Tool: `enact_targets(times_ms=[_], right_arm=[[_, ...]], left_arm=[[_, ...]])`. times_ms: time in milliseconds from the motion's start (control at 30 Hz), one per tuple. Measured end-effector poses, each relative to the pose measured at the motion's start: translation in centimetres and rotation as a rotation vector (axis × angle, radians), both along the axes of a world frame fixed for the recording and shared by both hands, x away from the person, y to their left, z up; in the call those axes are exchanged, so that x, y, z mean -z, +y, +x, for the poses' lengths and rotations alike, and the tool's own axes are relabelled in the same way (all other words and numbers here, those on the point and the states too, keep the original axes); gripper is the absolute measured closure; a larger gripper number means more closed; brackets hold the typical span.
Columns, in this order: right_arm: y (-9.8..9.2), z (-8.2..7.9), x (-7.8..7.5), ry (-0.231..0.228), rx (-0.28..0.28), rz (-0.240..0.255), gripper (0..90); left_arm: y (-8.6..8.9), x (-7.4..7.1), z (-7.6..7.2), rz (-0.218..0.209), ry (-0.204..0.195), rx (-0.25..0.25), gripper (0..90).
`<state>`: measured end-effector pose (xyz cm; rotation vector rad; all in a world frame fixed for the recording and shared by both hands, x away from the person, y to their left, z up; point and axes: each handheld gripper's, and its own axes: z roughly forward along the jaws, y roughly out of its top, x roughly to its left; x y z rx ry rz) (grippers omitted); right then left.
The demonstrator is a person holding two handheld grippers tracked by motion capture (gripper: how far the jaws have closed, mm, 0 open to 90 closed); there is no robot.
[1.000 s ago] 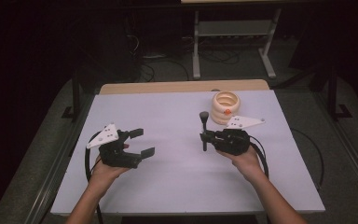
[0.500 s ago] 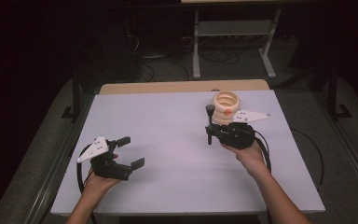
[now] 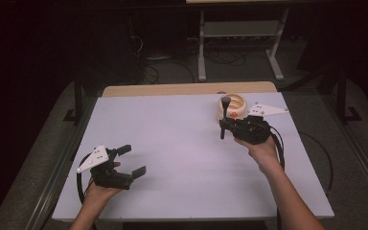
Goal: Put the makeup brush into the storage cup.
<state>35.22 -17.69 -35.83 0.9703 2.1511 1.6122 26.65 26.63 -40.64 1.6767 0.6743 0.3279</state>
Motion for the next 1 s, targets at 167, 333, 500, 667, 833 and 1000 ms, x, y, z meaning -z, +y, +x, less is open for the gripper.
enact_targets(times_ms=[167, 333, 500, 667, 833, 1000], right_arm=[[-0.6, 0.4, -0.4, -0.009, 0.023, 0.003, 78.1], [-1.1, 0.9, -0.7, -0.023, 0.05, 0.023, 78.2], [-1.4, 1.5, -1.2, -0.043, 0.073, 0.044, 78.1], [-1.7, 2.3, -1.2, -0.046, 0.102, 0.069, 78.1], [-1.8, 2.9, -1.4, -0.056, 0.123, 0.087, 78.2], [-1.8, 3.7, -1.3, -0.065, 0.15, 0.091, 78.2]], left_arm=[[-0.1, 0.0, -0.2, 0.011, -0.011, -0.01, 0.0], [0.1, 0.0, -0.2, 0.002, -0.016, -0.021, 0.0], [0.0, 0.2, -0.2, -0.006, 0.0, -0.015, 0.0], [0.2, 0.3, -0.1, 0.005, 0.006, -0.02, 0.0], [0.2, 0.3, -0.2, -0.013, 0.004, -0.024, 0.0], [0.2, 0.3, -0.3, -0.008, 0.002, -0.02, 0.0]])
